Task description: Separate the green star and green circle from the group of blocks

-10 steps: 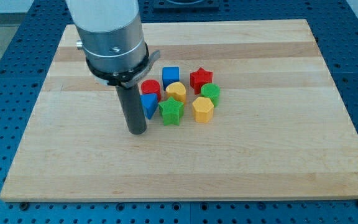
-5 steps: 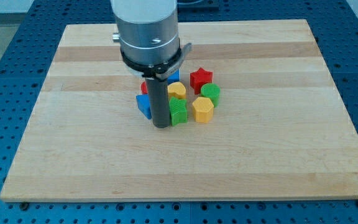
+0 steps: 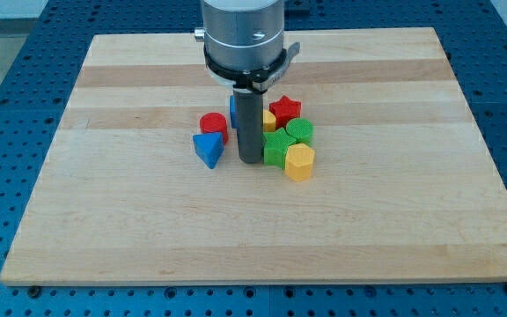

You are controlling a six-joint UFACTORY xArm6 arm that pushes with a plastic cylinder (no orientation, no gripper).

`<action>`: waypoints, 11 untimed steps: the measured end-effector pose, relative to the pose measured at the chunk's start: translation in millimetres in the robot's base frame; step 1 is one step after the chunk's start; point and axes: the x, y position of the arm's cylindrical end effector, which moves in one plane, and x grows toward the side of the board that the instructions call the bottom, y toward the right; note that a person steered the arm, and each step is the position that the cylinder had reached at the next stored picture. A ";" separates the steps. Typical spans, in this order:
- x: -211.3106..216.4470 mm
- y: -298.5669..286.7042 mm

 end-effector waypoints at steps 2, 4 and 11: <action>0.0 40.7; -13.4 111.3; -93.6 159.6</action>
